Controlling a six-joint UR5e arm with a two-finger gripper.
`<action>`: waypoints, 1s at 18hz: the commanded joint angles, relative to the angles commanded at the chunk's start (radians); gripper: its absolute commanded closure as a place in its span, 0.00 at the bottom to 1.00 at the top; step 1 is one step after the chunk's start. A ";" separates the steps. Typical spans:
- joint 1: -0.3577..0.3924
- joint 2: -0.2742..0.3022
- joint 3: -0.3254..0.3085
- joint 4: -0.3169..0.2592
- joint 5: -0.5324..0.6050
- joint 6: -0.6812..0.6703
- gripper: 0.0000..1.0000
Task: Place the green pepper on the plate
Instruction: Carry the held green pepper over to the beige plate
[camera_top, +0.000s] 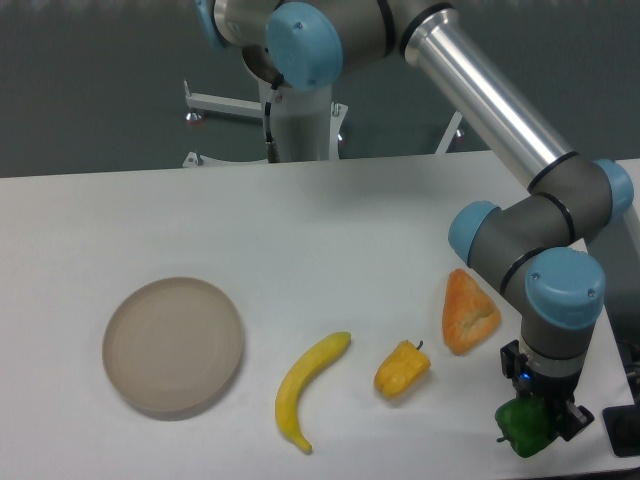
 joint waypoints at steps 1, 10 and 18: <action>0.000 0.000 0.000 0.000 -0.003 0.000 0.51; -0.024 0.092 -0.089 -0.058 -0.005 -0.084 0.51; -0.129 0.334 -0.394 -0.115 -0.029 -0.377 0.51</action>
